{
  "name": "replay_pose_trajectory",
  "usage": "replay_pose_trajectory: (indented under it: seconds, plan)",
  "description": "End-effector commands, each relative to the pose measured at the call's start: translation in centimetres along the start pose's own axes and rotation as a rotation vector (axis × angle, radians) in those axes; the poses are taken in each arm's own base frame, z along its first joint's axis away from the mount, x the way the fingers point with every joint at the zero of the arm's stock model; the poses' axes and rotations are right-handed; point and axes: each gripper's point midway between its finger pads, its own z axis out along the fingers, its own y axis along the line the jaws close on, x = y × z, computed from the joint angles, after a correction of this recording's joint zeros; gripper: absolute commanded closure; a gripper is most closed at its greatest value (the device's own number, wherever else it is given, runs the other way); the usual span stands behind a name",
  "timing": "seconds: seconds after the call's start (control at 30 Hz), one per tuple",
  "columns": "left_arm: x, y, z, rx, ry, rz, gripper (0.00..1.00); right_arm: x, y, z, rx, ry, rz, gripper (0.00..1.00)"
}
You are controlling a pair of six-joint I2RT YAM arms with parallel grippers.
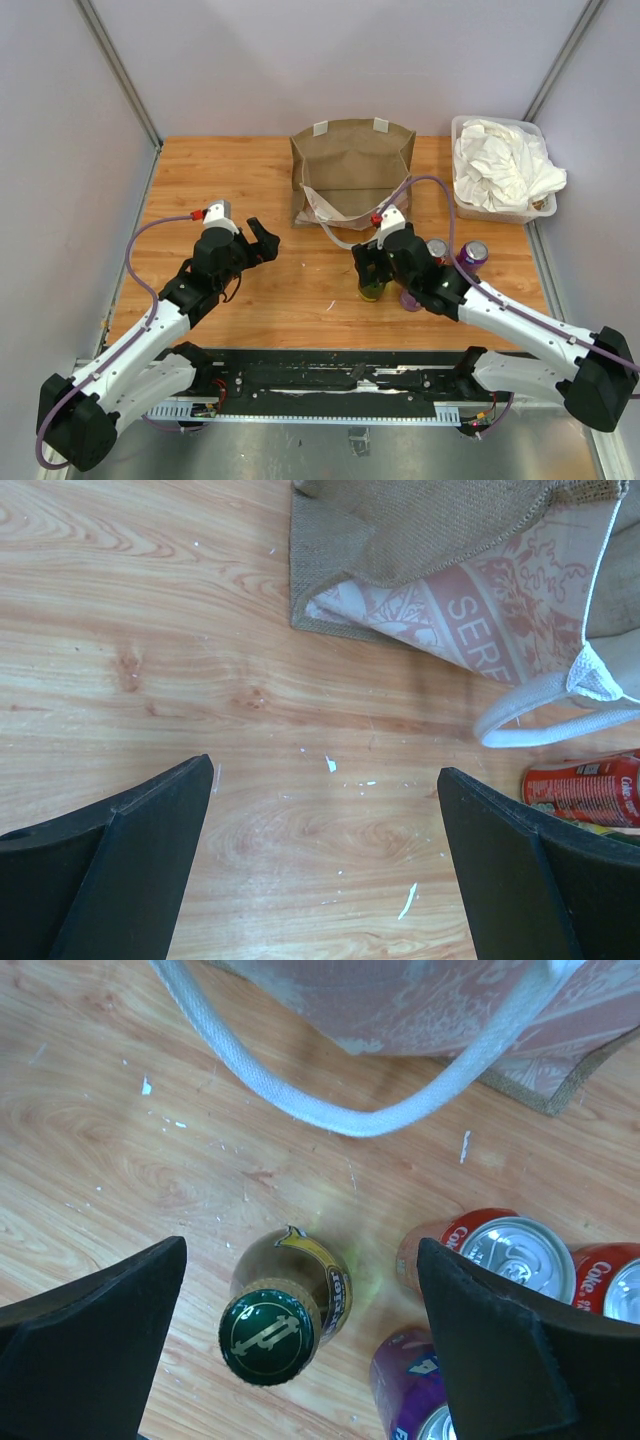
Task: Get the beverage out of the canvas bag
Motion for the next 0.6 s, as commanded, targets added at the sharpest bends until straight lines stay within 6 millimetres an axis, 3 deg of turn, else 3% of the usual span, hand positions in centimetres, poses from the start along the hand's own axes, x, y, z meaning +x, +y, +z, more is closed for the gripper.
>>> replay_pose_trajectory:
  seconds: [0.0,0.13,0.3,0.4,0.57]
  plan:
    - [-1.0,0.1,-0.1,-0.011,-0.032,-0.002,0.00,-4.1,-1.0,-2.2,0.035,-0.077,0.010,0.02]
    - [-1.6,0.0,-0.3,-0.014,-0.042,0.012,0.00,-7.6,-2.9,-4.8,0.111,-0.155,-0.002,0.02]
    - [-2.3,-0.2,-0.7,-0.010,-0.061,0.023,0.00,-10.9,-7.9,-7.8,0.280,-0.257,0.048,0.02]
    - [-2.9,-0.1,-1.1,-0.011,-0.087,0.027,0.00,-10.8,-13.4,-8.5,0.376,-0.245,0.179,0.02]
    - [-4.0,0.1,-2.0,-0.016,-0.133,0.032,0.00,-7.7,-21.2,-10.8,0.546,-0.213,0.400,0.02]
